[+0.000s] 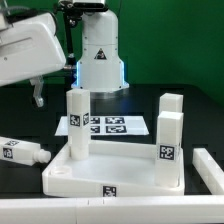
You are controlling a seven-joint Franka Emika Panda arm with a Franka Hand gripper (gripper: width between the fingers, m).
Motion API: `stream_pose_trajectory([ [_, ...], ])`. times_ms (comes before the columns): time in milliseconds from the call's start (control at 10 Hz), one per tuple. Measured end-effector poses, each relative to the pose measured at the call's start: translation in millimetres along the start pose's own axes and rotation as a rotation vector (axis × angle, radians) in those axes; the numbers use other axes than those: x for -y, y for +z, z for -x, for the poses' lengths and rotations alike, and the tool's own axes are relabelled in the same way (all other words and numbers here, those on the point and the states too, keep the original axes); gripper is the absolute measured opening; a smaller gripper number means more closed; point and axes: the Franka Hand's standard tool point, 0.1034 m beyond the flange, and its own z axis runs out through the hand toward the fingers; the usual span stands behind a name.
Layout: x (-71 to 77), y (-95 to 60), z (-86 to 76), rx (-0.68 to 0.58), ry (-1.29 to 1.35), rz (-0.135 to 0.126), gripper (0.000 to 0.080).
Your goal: Assemble desk
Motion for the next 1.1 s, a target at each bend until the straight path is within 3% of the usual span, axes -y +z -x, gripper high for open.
stream_pose_trajectory([
  [100, -7.7, 6.3, 9.7, -0.041, -0.11, 0.059, 0.0649],
  [200, -6.1, 8.2, 19.1, -0.005, -0.166, 0.057, 0.0649],
  [400, -12.5, 6.0, 17.8, 0.004, -0.299, 0.08, 0.0649],
  [500, -20.8, 9.2, 24.8, 0.012, -0.524, 0.112, 0.0649],
  [800, -21.2, 20.4, 40.1, 0.064, -0.899, 0.11, 0.0649],
  [1100, -29.2, 17.9, 43.2, 0.112, -1.049, 0.118, 0.0649],
])
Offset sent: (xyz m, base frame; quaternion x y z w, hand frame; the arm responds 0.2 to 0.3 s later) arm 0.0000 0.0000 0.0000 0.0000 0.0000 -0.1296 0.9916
